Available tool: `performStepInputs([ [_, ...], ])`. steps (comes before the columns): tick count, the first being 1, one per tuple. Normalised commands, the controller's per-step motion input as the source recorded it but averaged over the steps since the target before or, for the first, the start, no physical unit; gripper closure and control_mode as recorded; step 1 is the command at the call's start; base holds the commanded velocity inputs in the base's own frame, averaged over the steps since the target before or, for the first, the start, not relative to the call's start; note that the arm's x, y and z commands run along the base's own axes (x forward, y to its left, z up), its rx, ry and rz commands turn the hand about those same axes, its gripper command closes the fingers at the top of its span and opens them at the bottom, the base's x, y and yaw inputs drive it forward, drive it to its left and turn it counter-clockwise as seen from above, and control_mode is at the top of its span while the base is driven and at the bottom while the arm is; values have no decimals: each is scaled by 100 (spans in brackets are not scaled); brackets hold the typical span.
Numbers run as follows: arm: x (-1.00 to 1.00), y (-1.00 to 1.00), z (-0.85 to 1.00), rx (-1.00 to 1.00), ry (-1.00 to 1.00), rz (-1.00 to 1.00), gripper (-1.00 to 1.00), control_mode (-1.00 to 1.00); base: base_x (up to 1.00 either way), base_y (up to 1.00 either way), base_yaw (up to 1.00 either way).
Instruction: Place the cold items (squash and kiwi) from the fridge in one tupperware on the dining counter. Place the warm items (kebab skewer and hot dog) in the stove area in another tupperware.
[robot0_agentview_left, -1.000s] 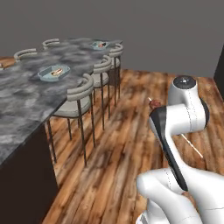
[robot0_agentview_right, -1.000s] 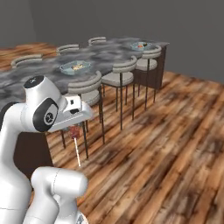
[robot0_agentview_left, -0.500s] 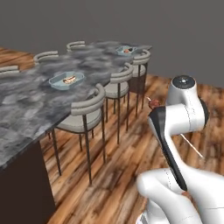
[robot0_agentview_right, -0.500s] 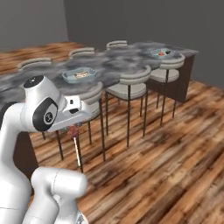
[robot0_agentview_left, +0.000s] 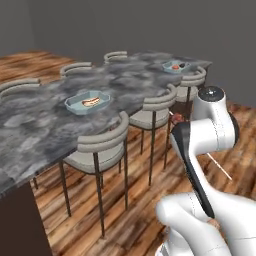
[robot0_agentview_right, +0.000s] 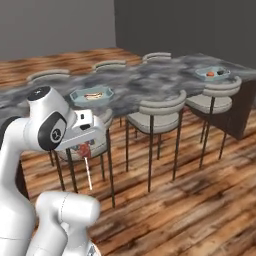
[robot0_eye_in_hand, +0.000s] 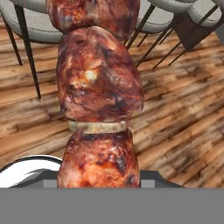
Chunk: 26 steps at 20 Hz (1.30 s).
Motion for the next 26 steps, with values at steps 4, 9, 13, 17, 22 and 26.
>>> performStepInputs([
  [4, 0, 0, 0, 0, 0, 0, 100, 100, 100, -34, 47],
  [9, 0, 0, 0, 0, 0, 0, 100, 100, 100, -33, 48],
  [13, 0, 0, 0, 0, 0, 0, 100, 100, 100, -37, 46],
  [17, 0, 0, 0, 0, 0, 0, 100, 100, 100, -39, 45],
  [22, 0, 0, 0, 0, 0, 0, 100, 100, 100, -42, 44],
  [26, 0, 0, 0, 0, 0, 0, 100, 100, 100, -46, 43],
])
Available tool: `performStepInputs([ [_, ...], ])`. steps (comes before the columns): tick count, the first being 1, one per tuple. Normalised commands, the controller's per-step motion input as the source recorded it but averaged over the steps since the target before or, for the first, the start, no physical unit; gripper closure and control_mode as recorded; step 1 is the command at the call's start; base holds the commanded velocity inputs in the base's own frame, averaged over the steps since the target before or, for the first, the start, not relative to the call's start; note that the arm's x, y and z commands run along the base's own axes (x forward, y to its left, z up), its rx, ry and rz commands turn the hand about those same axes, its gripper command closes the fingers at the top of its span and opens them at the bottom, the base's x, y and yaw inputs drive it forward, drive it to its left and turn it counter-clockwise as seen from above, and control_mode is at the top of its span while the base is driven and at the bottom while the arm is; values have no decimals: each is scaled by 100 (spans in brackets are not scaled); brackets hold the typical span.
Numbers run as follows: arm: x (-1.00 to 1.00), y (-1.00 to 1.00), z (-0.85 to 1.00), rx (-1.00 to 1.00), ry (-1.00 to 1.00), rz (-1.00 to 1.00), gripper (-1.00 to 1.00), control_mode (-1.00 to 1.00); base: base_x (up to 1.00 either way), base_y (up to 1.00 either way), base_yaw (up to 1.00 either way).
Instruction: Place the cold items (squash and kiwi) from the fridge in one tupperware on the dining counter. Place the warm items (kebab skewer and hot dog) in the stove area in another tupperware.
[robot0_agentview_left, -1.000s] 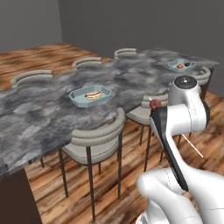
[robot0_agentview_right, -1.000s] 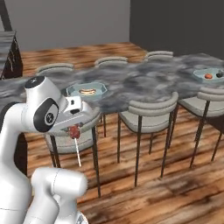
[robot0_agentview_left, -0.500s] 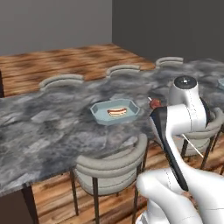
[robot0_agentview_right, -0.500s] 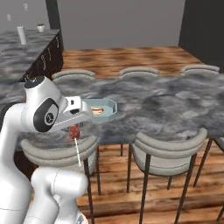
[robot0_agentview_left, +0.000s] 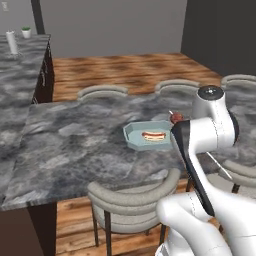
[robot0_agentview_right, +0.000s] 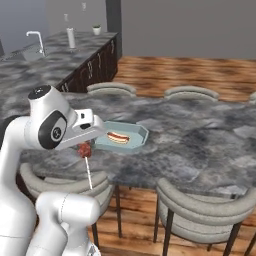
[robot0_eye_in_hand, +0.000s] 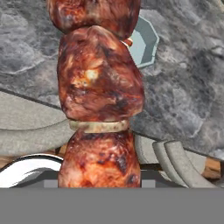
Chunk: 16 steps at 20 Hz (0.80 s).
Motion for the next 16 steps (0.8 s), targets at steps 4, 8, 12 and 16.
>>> performStepInputs([
  [4, 25, -10, 0, 2, 5, 10, 100, -100, 75, -33, 32],
  [8, 100, -15, -13, 2, 32, 36, 100, -100, 0, 0, 0],
  [12, 100, 0, -27, 0, 51, 25, 100, -100, 0, 0, 0],
  [16, 100, -2, -28, 0, 46, 29, 100, -100, 0, 0, 0],
])
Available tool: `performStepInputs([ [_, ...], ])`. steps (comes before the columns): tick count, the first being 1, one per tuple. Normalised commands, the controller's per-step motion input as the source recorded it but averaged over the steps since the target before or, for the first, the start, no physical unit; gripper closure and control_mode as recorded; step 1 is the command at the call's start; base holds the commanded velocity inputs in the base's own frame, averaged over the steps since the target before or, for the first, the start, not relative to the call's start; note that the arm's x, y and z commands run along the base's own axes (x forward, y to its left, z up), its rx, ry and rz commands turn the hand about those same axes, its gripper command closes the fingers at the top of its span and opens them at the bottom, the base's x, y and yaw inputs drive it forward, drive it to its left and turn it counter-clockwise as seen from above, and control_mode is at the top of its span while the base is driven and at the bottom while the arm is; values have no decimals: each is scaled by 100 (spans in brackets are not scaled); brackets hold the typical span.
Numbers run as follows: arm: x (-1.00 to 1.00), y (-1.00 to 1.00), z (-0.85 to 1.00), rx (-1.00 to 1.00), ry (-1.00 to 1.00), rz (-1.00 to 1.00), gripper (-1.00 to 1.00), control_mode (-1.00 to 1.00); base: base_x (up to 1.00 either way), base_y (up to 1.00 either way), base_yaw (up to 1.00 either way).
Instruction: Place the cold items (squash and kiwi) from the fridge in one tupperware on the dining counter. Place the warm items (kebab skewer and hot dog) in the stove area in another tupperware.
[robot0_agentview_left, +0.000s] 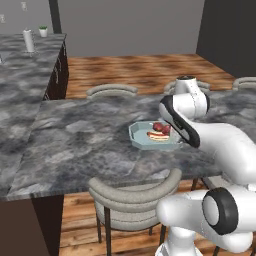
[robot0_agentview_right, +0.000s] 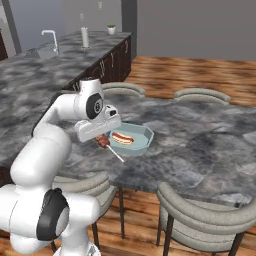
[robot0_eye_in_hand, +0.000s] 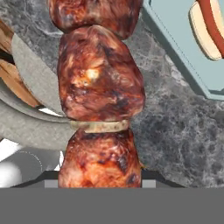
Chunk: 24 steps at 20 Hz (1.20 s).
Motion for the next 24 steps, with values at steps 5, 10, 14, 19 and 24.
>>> performStepInputs([
  [5, 100, -14, -24, 0, 33, 35, 100, -100, 0, 0, 0],
  [10, 100, -5, -43, 0, 13, 27, 100, -100, 0, 0, 0],
  [14, 98, 0, -52, 0, 2, 20, 100, -100, 0, 0, 0],
  [19, 62, 0, -54, 0, -6, 4, 100, -100, 0, 0, 0],
  [24, 42, 0, -47, 0, -20, 0, 100, -100, 0, 0, 0],
])
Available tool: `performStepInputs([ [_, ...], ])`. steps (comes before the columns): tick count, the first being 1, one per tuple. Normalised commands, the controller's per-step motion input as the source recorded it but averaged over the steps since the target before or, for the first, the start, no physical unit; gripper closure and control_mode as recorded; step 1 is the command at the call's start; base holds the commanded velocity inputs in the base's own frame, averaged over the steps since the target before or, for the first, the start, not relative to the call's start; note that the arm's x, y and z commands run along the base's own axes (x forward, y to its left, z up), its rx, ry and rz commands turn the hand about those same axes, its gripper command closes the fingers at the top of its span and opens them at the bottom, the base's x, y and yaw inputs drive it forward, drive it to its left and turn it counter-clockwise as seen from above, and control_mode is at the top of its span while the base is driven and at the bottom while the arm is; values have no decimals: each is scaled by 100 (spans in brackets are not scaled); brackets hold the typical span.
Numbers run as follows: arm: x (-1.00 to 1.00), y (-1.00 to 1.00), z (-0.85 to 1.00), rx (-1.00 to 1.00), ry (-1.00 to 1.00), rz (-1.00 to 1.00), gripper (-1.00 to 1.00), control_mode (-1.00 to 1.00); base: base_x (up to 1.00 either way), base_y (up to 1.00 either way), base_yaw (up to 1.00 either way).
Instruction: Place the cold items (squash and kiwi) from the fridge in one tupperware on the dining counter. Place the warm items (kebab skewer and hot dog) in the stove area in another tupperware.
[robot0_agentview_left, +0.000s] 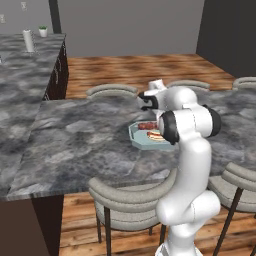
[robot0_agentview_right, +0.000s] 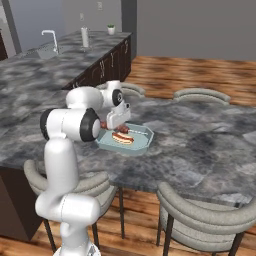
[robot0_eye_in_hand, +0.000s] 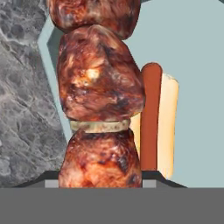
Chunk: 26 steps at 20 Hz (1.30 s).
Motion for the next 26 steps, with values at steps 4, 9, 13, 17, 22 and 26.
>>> performStepInputs([
  [4, 49, -3, -34, 0, -5, 0, 100, -100, 0, 0, 0],
  [9, 33, -15, -19, 0, 0, 3, 100, -100, 0, 0, 0],
  [13, 31, -22, -14, 1, 0, 7, 100, -100, 0, 0, 0],
  [17, 34, -9, -19, 0, 0, 4, 100, -100, 0, 0, 0],
  [22, 15, 0, -25, 0, 0, 1, -100, -100, 0, 0, 0],
  [26, 0, 1, -10, 0, 0, 0, -100, -100, 0, 0, 0],
])
